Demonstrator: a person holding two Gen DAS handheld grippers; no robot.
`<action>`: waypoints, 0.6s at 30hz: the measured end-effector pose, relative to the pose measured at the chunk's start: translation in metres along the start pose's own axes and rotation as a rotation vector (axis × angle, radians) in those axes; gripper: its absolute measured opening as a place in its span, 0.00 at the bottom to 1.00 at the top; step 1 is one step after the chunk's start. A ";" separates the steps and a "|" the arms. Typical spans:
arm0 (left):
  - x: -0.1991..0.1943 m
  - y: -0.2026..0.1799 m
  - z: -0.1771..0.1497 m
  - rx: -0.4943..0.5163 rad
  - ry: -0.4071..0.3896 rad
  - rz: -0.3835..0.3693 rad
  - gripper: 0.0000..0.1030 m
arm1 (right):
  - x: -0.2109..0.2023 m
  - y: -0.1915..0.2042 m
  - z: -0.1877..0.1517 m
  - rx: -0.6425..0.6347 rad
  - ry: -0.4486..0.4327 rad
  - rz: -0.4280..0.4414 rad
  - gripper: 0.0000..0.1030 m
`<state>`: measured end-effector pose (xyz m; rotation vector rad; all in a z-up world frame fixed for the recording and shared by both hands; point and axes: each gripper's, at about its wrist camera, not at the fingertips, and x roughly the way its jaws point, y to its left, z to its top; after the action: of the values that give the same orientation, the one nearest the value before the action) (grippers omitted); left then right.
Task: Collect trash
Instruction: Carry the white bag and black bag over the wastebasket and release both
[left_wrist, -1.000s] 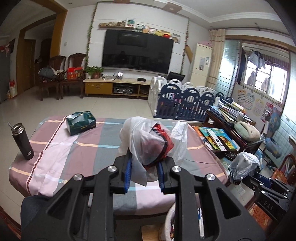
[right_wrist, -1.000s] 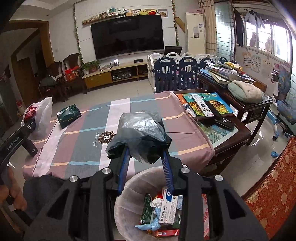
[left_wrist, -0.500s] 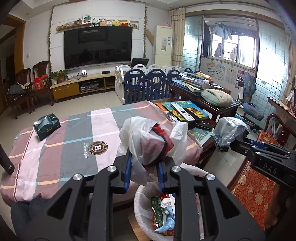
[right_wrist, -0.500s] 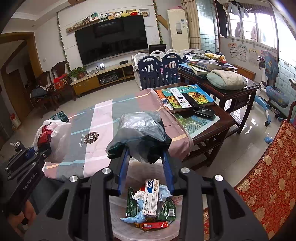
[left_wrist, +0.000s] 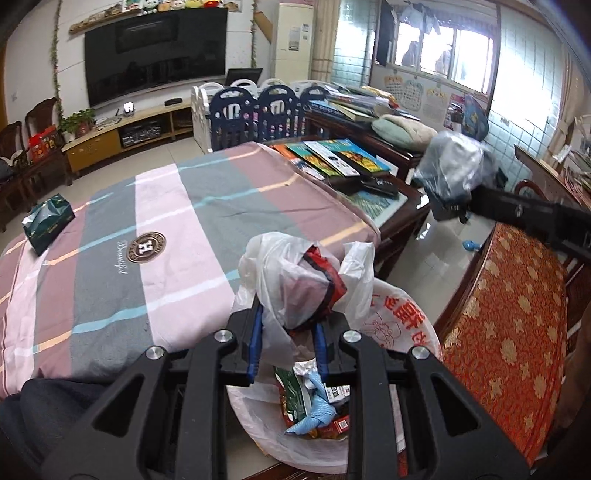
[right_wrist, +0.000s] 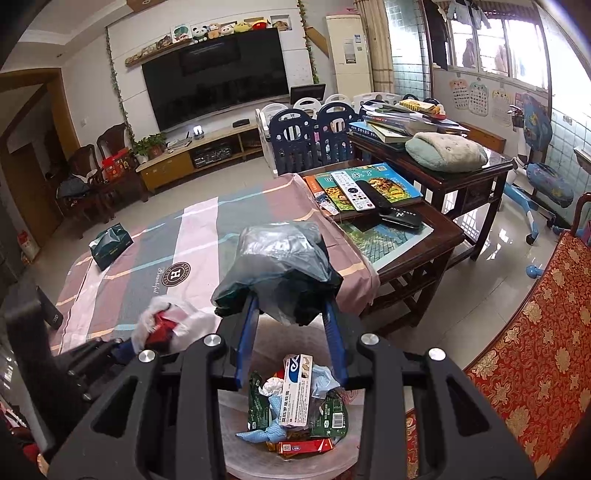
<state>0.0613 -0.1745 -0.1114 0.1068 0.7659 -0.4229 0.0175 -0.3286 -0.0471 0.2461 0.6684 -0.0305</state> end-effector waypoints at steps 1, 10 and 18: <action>0.005 -0.002 -0.003 0.003 0.022 -0.013 0.23 | 0.000 -0.001 0.000 0.001 0.001 0.000 0.34; 0.018 -0.001 -0.008 -0.007 0.054 0.003 0.23 | 0.006 -0.008 -0.006 0.004 0.027 0.000 0.34; 0.021 0.018 -0.006 -0.045 0.044 0.075 0.25 | 0.029 -0.005 -0.024 -0.009 0.127 -0.008 0.34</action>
<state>0.0780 -0.1638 -0.1317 0.1033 0.8119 -0.3329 0.0253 -0.3265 -0.0846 0.2386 0.7954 -0.0195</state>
